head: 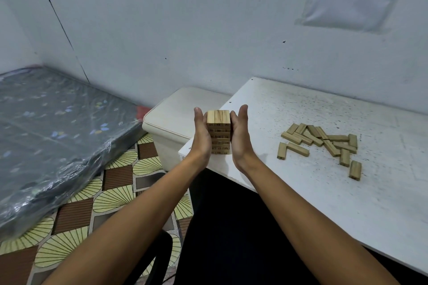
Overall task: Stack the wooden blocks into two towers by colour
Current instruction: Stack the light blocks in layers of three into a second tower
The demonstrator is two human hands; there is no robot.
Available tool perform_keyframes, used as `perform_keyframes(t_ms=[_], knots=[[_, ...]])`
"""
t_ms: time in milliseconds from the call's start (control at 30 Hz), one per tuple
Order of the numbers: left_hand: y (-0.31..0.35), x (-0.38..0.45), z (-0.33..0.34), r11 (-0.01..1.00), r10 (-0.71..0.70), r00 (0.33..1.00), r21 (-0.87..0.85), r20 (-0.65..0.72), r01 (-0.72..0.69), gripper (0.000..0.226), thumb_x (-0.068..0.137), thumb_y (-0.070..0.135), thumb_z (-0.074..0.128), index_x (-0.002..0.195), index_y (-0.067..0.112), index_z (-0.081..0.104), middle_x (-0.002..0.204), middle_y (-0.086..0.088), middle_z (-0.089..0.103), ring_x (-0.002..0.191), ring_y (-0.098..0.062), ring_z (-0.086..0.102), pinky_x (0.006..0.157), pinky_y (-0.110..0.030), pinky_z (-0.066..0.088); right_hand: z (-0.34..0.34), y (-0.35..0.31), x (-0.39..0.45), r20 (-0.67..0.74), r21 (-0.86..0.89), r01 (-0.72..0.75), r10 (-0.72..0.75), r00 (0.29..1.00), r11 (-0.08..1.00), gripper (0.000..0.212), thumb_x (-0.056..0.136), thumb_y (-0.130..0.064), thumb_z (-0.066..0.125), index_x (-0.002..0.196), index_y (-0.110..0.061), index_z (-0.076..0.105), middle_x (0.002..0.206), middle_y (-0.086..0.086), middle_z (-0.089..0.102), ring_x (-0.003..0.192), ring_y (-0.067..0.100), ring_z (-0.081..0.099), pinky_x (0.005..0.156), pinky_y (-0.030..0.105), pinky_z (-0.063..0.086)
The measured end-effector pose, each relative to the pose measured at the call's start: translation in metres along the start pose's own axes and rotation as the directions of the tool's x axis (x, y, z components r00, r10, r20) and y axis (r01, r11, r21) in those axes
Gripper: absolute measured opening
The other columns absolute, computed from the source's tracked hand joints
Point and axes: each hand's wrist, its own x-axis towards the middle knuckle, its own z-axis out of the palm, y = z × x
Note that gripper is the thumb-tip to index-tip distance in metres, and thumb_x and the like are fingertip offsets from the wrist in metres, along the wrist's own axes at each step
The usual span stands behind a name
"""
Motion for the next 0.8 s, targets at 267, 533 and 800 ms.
perform_keyframes(t_ms=[267,533,800], knots=[[0.0001,0.0006,-0.0006,1.000,0.001,1.000,0.027,0.022,-0.002,0.081,0.097,0.063,0.004,0.119,0.012,0.063,0.105,-0.009,0.073,0.100,-0.020,0.069,0.084,-0.034,0.052,0.0032,-0.0010,-0.0033,-0.017,0.031,0.002,-0.002,1.000,1.000,0.074,0.095,-0.066,0.009,0.086,-0.028,0.072,0.101,0.009,0.073,0.102,0.027,0.068,0.097,0.048,0.051],[0.0006,0.0021,-0.0008,0.999,-0.004,1.000,0.034,0.014,0.003,0.079,0.097,0.064,0.007,0.117,0.014,0.064,0.102,-0.006,0.074,0.095,-0.016,0.071,0.077,-0.030,0.051,0.0057,-0.0006,-0.0051,0.001,0.075,0.005,-0.005,1.000,0.997,0.073,0.098,-0.062,0.010,0.076,-0.034,0.073,0.094,0.004,0.072,0.097,0.025,0.067,0.095,0.047,0.049],[0.0081,0.0071,-0.0062,0.998,-0.054,0.997,-0.013,-0.051,0.054,0.087,0.088,0.077,0.009,0.153,0.020,0.025,0.156,-0.002,0.033,0.143,-0.017,0.032,0.117,-0.039,0.022,-0.0035,-0.0017,-0.0023,0.017,0.091,0.014,-0.016,1.000,0.996,0.062,0.101,-0.052,0.008,0.078,-0.021,0.056,0.071,-0.020,0.060,0.070,-0.001,0.060,0.076,0.021,0.046]])
